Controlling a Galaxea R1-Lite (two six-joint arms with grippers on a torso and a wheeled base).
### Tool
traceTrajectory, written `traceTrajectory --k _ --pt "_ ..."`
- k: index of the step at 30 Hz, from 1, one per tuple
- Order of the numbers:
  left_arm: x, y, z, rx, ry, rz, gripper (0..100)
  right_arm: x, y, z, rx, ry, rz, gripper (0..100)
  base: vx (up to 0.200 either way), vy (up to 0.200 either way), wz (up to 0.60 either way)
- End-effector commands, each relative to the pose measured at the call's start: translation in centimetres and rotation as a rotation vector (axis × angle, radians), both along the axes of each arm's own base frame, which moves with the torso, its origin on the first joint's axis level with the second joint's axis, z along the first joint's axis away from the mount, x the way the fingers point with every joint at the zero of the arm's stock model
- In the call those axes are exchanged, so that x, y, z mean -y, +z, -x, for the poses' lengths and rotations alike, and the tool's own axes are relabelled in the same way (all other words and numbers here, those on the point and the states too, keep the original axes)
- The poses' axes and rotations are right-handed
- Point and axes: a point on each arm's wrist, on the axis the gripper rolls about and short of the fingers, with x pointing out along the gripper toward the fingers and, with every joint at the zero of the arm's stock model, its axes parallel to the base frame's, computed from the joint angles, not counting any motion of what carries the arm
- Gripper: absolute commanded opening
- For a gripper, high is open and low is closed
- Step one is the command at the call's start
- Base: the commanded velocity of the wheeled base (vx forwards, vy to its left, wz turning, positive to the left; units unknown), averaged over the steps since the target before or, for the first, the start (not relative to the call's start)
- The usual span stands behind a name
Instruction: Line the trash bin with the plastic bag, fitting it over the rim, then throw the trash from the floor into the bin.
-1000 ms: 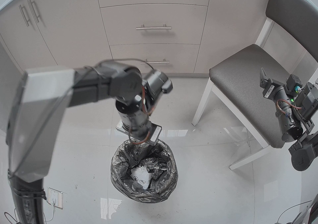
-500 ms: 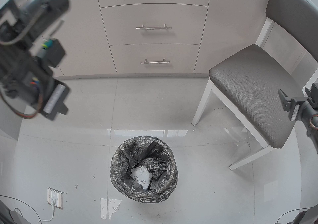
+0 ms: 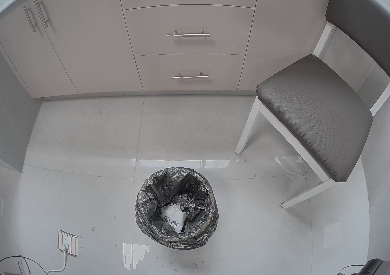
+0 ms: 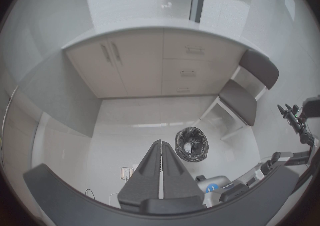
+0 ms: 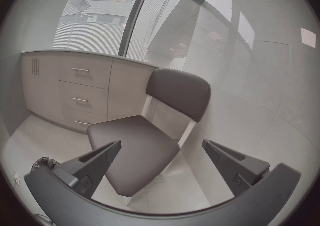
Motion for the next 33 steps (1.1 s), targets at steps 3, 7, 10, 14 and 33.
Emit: traceTrajectory --k 3,7,10,14,33 --pt "1.3 -19.8 12.6 0.411 0.391 0.013 0 1.7 -4.5 10.6 0.153 -0.203 0.039 100 0.0 0.0 0.0" --pt "1.2 -22.5 6.3 0.407 0.411 0.039 0 1.6 -5.4 10.0 0.124 -0.188 0.039 100 0.0 0.0 0.0" --pt "1.2 -26.2 1.4 0.502 0.39 -0.032 0 1.5 -5.9 9.6 0.104 -0.166 0.048 100 0.0 0.0 0.0" --pt "1.2 -29.6 -0.5 0.453 0.347 -0.202 0 1.5 -6.7 9.1 0.078 -0.154 0.052 100 0.0 0.0 0.0" --pt "1.6 -29.9 -0.6 0.439 0.175 0.026 0 1.4 -7.4 8.7 0.029 -0.151 0.084 100 0.0 0.0 0.0"
